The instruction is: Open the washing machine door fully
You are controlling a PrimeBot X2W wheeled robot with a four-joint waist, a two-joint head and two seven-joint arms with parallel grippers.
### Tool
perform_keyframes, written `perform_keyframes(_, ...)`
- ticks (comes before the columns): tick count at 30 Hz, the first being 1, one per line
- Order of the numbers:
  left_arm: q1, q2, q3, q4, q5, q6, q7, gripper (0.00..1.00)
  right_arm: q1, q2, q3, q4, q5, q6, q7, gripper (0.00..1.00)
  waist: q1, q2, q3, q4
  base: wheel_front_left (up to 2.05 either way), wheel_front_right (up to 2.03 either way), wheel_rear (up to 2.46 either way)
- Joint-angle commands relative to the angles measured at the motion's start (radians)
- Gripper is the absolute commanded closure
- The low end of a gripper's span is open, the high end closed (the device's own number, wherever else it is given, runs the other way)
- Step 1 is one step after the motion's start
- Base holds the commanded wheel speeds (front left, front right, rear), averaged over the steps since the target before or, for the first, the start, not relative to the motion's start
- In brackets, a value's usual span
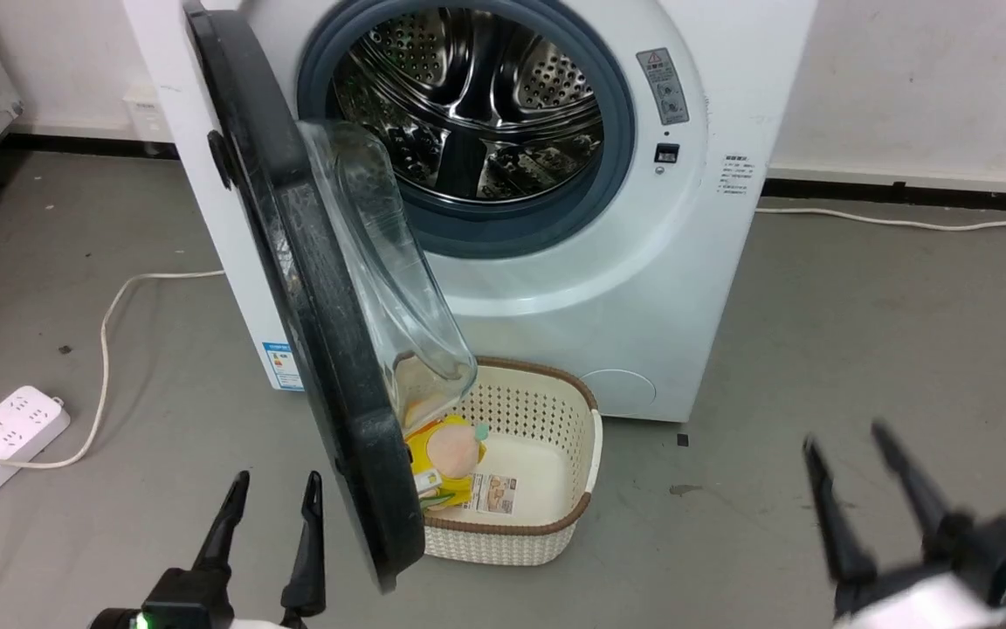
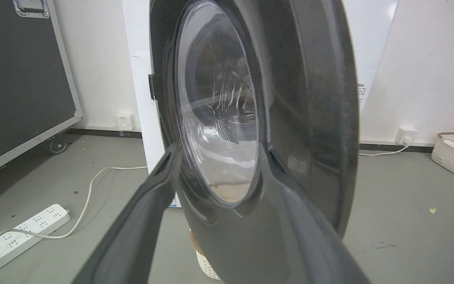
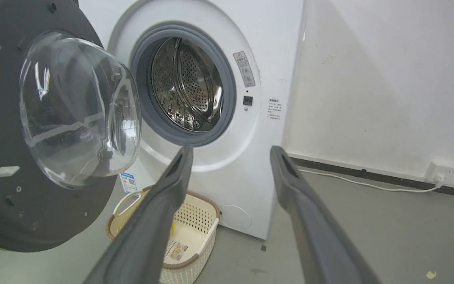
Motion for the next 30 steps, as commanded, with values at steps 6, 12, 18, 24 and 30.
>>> perform_keyframes(6,0.018,-0.001,0.002,0.013,0.000,-0.012,-0.005,0.00,0.129,0.058,-0.034,-0.023,-0.115,0.001,-0.019,0.00,0.0001,0.0000,0.005,0.001,0.00,0.00,0.00)
perform_keyframes(12,0.018,-0.004,0.009,0.020,0.004,-0.015,-0.005,0.00,0.162,0.096,-0.066,-0.030,-0.124,0.001,-0.029,0.00,0.0001,0.0000,0.012,0.002,0.00,0.00,0.00)
perform_keyframes(18,0.011,-0.008,0.005,0.033,0.008,-0.023,-0.005,0.87,0.148,0.104,-0.063,-0.037,-0.124,0.001,-0.030,0.00,0.0001,0.0000,0.015,0.005,0.00,0.00,0.00)
perform_keyframes(24,-0.013,-0.010,0.026,-0.009,0.013,-0.019,-0.005,1.00,0.131,0.106,-0.057,-0.043,-0.112,0.001,-0.030,0.00,0.0001,0.0000,0.021,0.004,0.00,0.00,0.00)
perform_keyframes(30,-0.093,-0.017,0.102,-0.156,-0.024,0.007,-0.005,1.00,0.123,0.106,-0.054,-0.042,-0.098,0.001,-0.030,0.00,0.0001,0.0000,0.022,0.004,0.00,0.00,0.00)
